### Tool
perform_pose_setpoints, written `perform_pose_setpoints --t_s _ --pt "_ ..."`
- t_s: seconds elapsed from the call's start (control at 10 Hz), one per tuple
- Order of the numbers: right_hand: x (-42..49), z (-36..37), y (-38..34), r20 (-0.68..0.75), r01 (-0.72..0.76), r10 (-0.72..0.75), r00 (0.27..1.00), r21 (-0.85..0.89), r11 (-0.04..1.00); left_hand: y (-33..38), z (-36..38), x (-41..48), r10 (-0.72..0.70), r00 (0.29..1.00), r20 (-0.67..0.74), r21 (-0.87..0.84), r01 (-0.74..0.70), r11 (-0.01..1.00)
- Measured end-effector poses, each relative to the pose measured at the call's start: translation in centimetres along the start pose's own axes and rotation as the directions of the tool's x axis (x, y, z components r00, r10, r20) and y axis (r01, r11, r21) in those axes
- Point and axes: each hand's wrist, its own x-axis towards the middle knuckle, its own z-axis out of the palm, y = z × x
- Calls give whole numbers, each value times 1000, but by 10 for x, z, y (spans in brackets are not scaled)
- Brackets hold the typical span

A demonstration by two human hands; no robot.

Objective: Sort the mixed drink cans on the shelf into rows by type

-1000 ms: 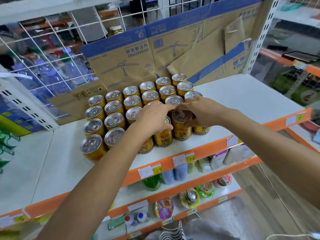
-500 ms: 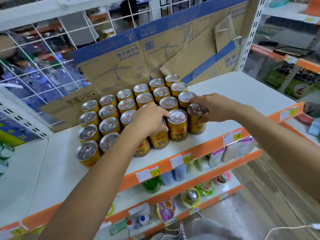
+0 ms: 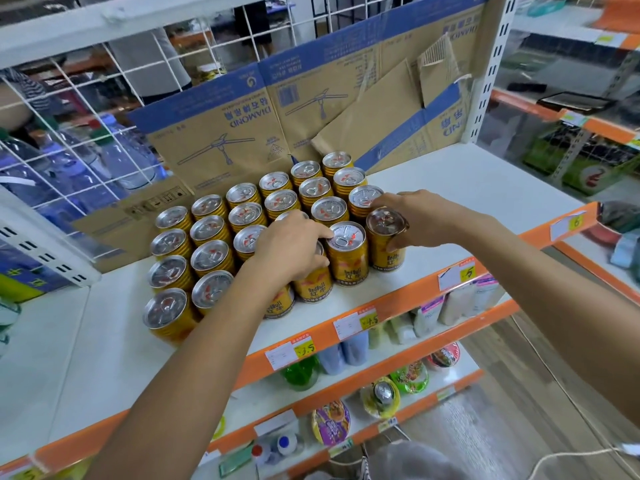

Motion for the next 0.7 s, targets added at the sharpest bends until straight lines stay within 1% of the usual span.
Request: perform_pose_setpoints --t_s 0.1,0.3,0.4,0.5,0.6,0.7 --pt "-1 0 0 -3 3 -3 1000 4 1000 0 3 -1 -12 1000 -8 -32 11 999" --pt "-1 0 1 -6 -27 27 1000 60 998 2 8 -3 -34 998 -44 -30 33 999" --pt "-5 5 -2 22 -35 34 999 71 997 1 11 -4 -40 996 -74 -50 36 998" --pt "-17 -3 -1 35 -59 56 998 85 995 -3 13 -12 -7 994 -112 -90 -3 996" --pt "-32 -24 -6 8 -52 52 999 52 997 -16 9 -28 21 984 -178 -145 -47 988" --pt "-58 -65 -31 -4 6 -6 1000 91 996 -30 -4 -64 11 968 -252 -236 -72 969"
